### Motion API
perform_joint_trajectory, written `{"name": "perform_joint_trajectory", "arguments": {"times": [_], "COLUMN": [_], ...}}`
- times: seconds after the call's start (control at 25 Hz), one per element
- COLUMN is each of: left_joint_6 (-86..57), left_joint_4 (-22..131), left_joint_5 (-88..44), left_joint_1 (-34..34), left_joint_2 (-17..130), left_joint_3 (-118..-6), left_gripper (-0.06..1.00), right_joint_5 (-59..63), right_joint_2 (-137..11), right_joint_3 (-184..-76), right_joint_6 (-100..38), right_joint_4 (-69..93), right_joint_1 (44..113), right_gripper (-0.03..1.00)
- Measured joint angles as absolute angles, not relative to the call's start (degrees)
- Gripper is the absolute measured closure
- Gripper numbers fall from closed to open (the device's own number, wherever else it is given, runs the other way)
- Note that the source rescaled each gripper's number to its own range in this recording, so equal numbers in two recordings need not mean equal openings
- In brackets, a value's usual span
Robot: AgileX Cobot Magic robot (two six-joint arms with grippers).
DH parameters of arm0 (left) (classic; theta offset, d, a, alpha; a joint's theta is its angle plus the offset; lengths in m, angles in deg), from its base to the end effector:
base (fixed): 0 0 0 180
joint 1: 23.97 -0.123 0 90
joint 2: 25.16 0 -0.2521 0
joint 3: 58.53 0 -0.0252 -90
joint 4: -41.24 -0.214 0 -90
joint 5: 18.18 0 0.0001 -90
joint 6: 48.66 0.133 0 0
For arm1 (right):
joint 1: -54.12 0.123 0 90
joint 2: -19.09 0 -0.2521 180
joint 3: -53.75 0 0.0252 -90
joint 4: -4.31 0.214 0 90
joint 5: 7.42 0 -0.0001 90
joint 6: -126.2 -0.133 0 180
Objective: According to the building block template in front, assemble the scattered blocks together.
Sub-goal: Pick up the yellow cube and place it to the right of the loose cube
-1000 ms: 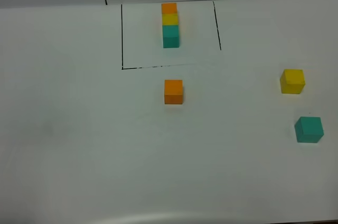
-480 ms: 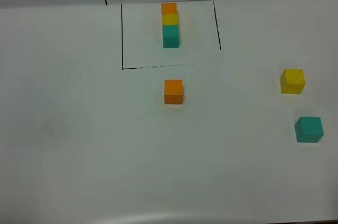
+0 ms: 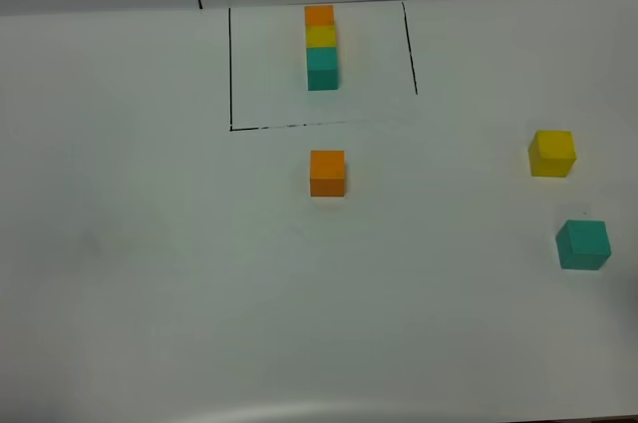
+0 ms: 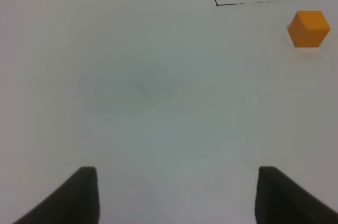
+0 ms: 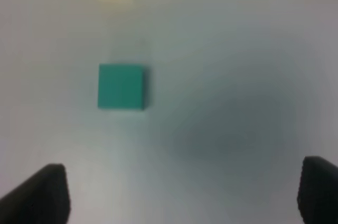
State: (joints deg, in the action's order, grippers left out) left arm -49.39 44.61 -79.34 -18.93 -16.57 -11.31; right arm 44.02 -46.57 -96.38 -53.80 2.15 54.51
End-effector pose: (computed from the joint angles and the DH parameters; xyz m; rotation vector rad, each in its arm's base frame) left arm 0.0312 -0.0096 0.2415 0.0801 2.0411 -0.1334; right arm 0.1840 -0.0027 0.2457 -0.0277 2.5646 -0.0442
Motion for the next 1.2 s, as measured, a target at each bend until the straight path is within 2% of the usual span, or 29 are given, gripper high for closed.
{"name": "perform_joint_trajectory", "arguments": {"times": [0.28, 0.56, 1.2], "left_joint_6": [-49.39, -49.39, -49.39], "left_joint_4": [44.61, 44.61, 44.61], "left_joint_5": [-79.34, -79.34, -79.34], "left_joint_1": [-18.93, -18.93, -18.93], "left_joint_2": [-16.57, -16.57, -16.57], "left_joint_3": [-11.31, -11.31, -11.31], "left_gripper": [0.60, 0.60, 0.60], "right_joint_5": [33.90, 27.88, 24.42], "right_joint_2": [-68.68, -84.66, -101.42], "right_joint_3": [-103.89, -110.55, -120.13], "right_joint_6": [-52.03, -49.86, -47.74], "right_joint_4": [4.82, 7.37, 11.11], "right_joint_1": [54.51, 57.91, 59.03], "right_gripper": [0.22, 0.22, 0.22]}}
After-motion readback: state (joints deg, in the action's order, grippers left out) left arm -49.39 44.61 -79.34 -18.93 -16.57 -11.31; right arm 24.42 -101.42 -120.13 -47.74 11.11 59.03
